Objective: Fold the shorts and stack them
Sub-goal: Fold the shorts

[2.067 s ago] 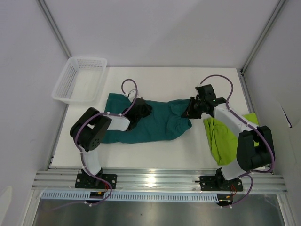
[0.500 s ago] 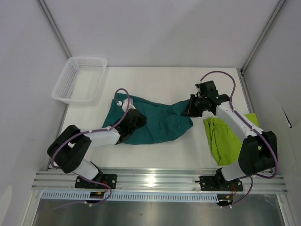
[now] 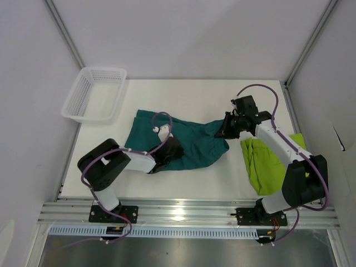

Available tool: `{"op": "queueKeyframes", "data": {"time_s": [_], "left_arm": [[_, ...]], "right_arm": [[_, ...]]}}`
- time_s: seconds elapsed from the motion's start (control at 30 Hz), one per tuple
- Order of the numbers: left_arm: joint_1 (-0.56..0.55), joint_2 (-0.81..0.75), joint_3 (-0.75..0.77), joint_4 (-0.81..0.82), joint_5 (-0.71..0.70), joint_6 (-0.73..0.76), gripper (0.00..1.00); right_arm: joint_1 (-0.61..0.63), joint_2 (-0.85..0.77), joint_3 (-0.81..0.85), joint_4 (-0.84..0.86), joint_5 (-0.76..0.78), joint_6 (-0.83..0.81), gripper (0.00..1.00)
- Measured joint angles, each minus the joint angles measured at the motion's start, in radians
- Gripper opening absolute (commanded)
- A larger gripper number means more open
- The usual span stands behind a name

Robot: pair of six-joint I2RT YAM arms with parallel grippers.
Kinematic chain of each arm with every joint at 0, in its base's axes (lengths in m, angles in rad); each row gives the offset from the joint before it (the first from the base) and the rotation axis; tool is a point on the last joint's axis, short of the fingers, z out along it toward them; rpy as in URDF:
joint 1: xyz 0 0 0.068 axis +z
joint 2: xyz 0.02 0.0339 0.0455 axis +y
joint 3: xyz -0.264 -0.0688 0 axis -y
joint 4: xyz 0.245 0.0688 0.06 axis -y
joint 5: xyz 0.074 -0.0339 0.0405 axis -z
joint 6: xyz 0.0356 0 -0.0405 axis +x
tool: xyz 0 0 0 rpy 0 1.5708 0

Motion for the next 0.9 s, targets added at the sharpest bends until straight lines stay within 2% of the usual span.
{"op": "queueKeyframes", "data": {"time_s": [0.3,0.57,0.77,0.9], "left_arm": [[-0.087,0.106,0.077,0.061,-0.062,-0.064,0.00],[-0.162,0.163,0.134,0.061,-0.124,-0.161,0.00],[-0.161,0.131,0.137,0.008,-0.110,-0.160,0.11],[-0.135,0.018,0.105,-0.070,-0.063,-0.144,0.25]], "right_arm": [[0.061,-0.013,0.127,-0.066,0.011,0.000,0.00],[0.096,-0.018,0.174,-0.093,0.011,0.000,0.00],[0.076,-0.018,0.201,-0.117,0.010,-0.004,0.00],[0.048,-0.018,0.201,-0.134,0.005,-0.021,0.00]]}}
